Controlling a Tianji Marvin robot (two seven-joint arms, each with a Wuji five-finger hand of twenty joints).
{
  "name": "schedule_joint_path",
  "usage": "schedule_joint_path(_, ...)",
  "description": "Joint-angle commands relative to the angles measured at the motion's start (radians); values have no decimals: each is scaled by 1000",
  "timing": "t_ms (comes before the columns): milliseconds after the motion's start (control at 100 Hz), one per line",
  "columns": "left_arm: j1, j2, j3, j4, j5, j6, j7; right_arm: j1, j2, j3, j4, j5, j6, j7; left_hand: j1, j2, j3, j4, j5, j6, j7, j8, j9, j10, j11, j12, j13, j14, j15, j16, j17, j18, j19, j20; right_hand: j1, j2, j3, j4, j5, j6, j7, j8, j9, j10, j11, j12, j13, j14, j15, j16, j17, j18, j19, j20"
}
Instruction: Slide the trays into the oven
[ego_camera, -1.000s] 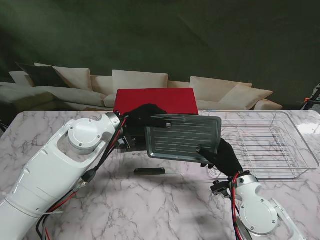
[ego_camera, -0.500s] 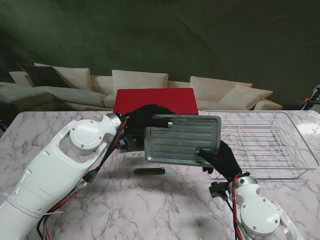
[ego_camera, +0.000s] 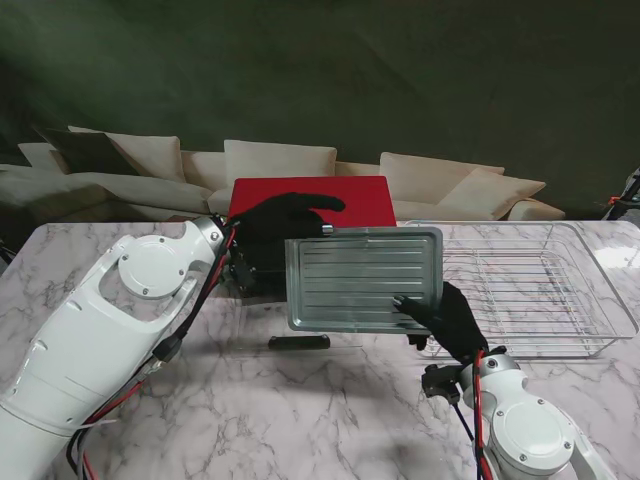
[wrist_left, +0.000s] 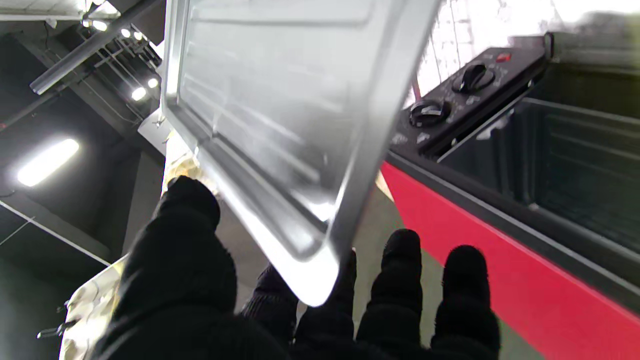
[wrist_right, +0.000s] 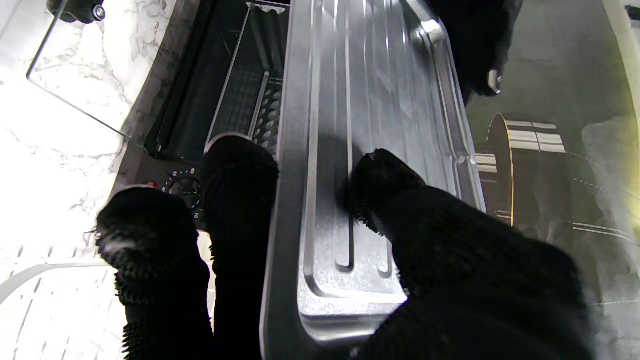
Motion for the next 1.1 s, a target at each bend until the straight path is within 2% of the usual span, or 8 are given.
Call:
schedule_joint_path(0, 11, 7, -16, -22, 4, 0, 5, -14, -5, 10, -15, 26, 16, 6, -21, -1, -13, -9, -3, -31, 1, -4, -43, -29, -20, -13, -21, -26, -23, -8, -8, -4, -29, -20, 65, 84, 109, 38, 126, -199, 104, 92, 59, -14, 74, 16, 53, -55, 29, 19, 30, 25, 34, 17)
schedule_joint_path(170, 47, 23, -76, -61, 66, -8, -8, -34, -6, 33, -38, 67, 74, 20, 5, 66, -12, -9, 48, -30, 27, 12, 58, -37, 26, 26, -9, -37, -6, 10, -12, -21, -20, 23, 67, 85, 108, 38, 126, -196, 98, 93, 57, -11, 68, 14, 53, -51, 22, 14, 27, 25, 30, 19)
schedule_joint_path(360, 107, 40, -165, -109, 147, -15, -18, -49, -7, 30, -53, 78, 130, 25, 16, 111, -19, -10, 50, -30, 31, 23, 75, -35, 31, 54, 0, -43, -5, 23, -22, -30, -10, 68, 69, 88, 106, 37, 121, -190, 94, 92, 56, -9, 67, 15, 54, -49, 21, 13, 25, 27, 28, 21)
schedule_joint_path(610, 185, 65, -280, -156, 279, -76, -47, -25, -25, -41, -44, 142, 278, -7, 15, 126, -22, -9, 68, -33, 37, 29, 104, -35, 35, 62, 39, -42, 8, 34, -12, -21, -3, 89, 71, 91, 104, 36, 114, -184, 92, 90, 53, -9, 69, 15, 53, -46, 18, 11, 21, 29, 25, 23)
schedule_joint_path(780, 206, 74, -324, -161, 354, -116, -53, 5, -42, -99, -24, 184, 377, -37, 16, 150, -23, -9, 151, -39, 77, 49, 172, -35, 60, 78, 71, -43, 21, 47, -9, -17, 14, 106, 72, 91, 102, 35, 113, -183, 95, 89, 50, -9, 72, 16, 53, -44, 16, 10, 18, 29, 23, 25)
schedule_joint_path(830, 208, 76, -331, -160, 377, -120, -55, 17, -47, -115, -16, 190, 397, -48, 22, 152, -23, -9, 168, -35, 90, 64, 203, -32, 118, 144, 108, -46, 64, 91, -5, -21, 35, 123, 72, 92, 102, 36, 114, -185, 96, 88, 49, -10, 72, 16, 52, -45, 15, 10, 17, 29, 23, 26)
schedule_joint_path(970, 210, 80, -342, -153, 424, -120, -62, 51, -66, -151, 7, 224, 456, -82, 22, 158, -25, -9, 176, -28, 94, 77, 169, -31, 203, 301, 112, -46, 137, 224, -9, -32, 79, 145, 72, 93, 100, 36, 111, -184, 97, 88, 46, -11, 73, 17, 53, -45, 13, 10, 15, 29, 21, 27)
schedule_joint_path(1090, 208, 79, -342, -139, 449, -122, -51, 78, -81, -177, 22, 250, 500, -107, 21, 161, -26, -10, 163, -34, 88, 77, 99, -30, 116, 236, 71, -51, 82, 200, -22, -42, 77, 139, 72, 95, 100, 36, 110, -186, 99, 88, 45, -13, 75, 17, 53, -45, 12, 9, 12, 28, 21, 29)
